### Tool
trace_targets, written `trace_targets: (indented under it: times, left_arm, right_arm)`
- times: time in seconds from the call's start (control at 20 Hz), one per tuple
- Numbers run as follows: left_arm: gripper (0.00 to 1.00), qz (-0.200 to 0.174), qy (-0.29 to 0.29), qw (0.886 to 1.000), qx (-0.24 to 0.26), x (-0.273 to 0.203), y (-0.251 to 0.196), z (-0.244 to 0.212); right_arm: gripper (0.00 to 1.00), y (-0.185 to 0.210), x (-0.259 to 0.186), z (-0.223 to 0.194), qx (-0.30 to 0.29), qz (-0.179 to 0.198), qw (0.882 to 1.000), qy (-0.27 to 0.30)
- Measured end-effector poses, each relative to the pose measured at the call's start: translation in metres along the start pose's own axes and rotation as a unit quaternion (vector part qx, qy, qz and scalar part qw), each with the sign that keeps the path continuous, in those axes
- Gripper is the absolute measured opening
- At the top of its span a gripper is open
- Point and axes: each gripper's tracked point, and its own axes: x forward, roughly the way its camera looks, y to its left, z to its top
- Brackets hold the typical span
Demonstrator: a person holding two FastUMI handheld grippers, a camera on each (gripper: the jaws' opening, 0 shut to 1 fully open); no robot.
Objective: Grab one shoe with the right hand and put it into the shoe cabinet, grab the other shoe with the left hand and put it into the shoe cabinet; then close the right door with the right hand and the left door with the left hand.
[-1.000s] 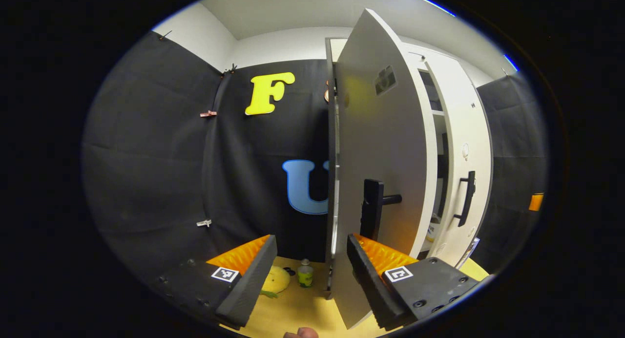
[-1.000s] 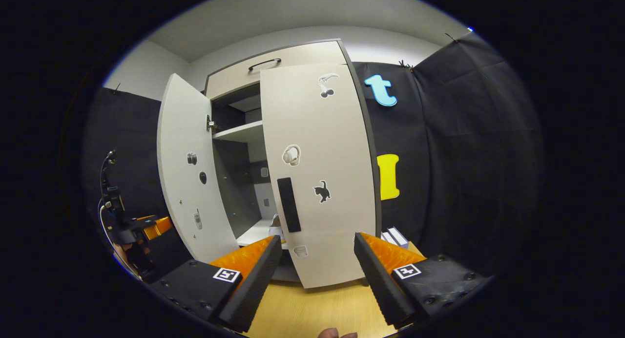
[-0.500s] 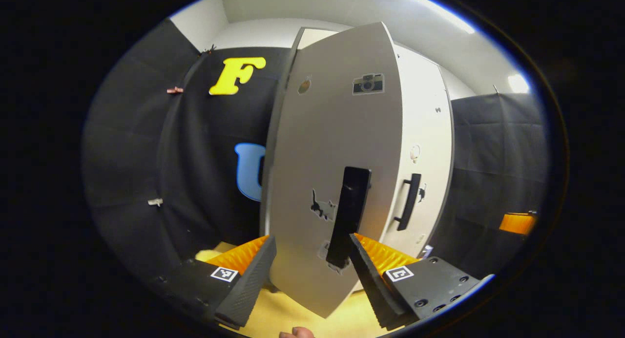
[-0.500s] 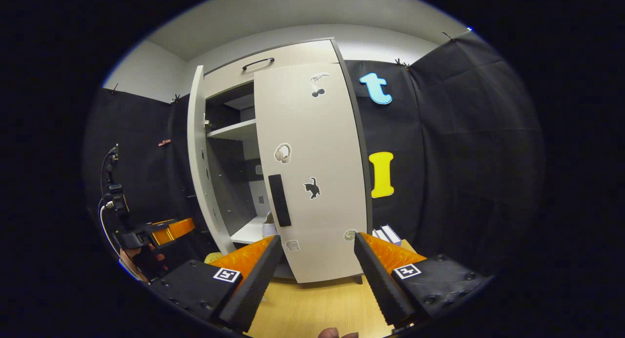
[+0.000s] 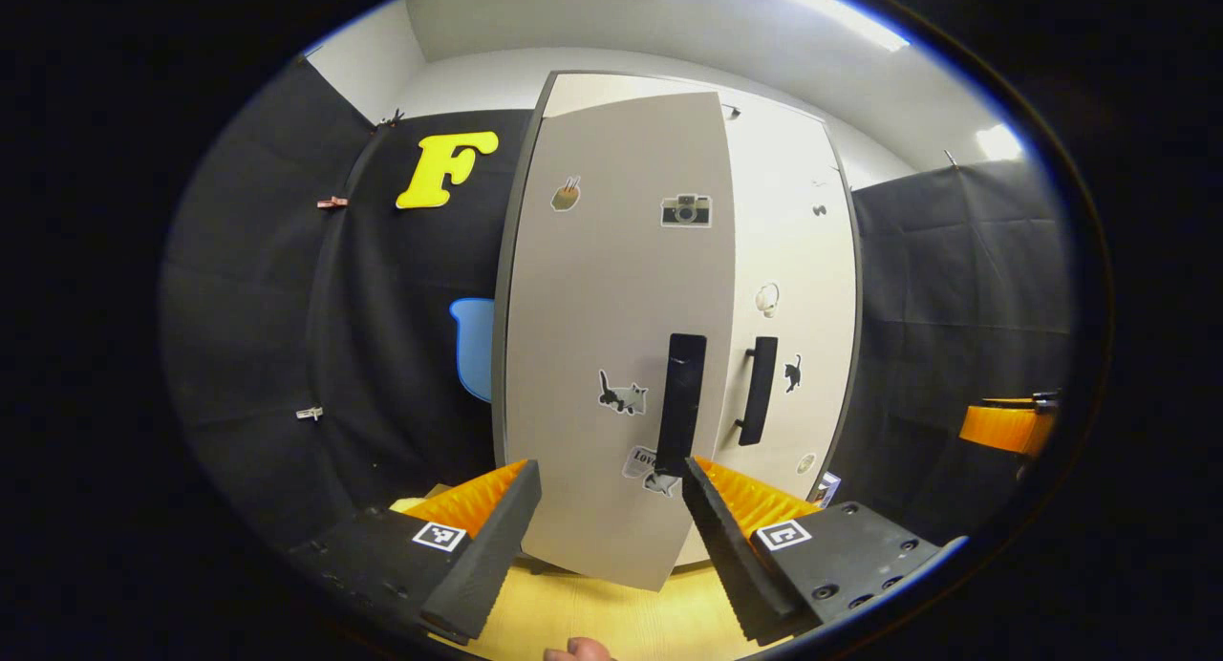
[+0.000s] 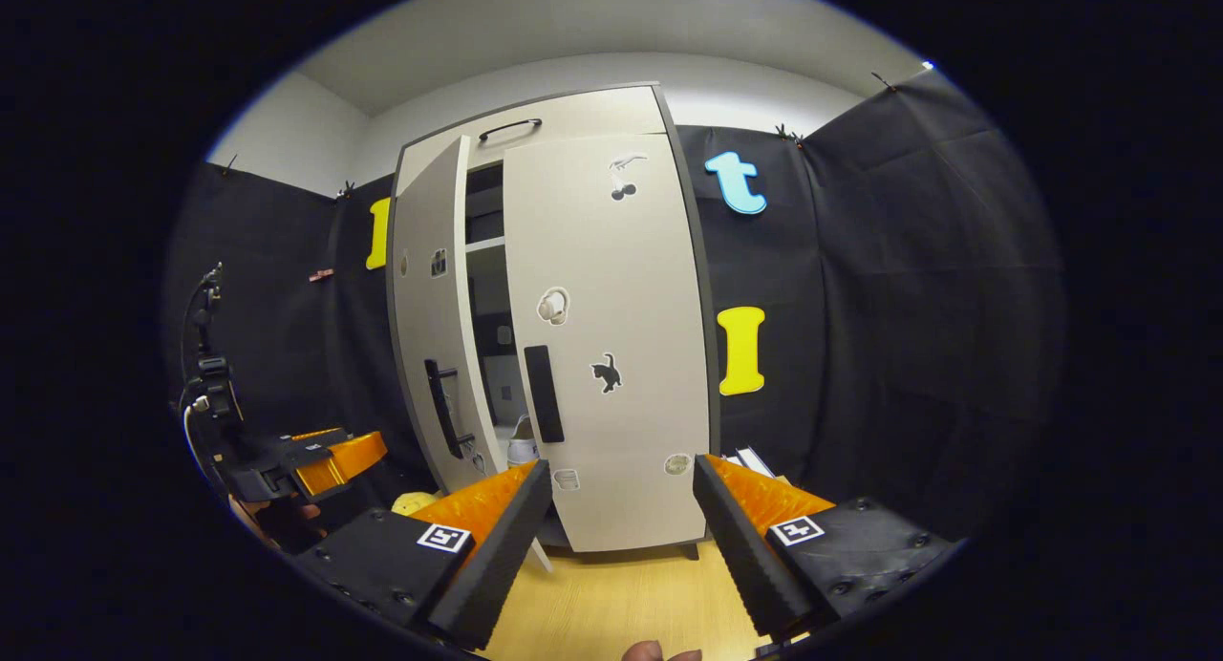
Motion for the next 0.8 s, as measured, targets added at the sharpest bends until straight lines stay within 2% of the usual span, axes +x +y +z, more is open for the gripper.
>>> trace_targets:
  times: [0.4,0.8]
  left_arm:
    - [0.93,0.007,-0.003,1.0,0.008,-0.03,-0.002,0.001]
    - [0.94,0.005,0.0,1.0,0.019,-0.046,0.003,-0.002]
  right_arm:
    - [0.98,0.013,-0.011,-0.001,-0.012,0.0,1.0,-0.008]
    - [0.98,0.014,-0.018,-0.008,-0.035,-0.031,0.999,-0.014]
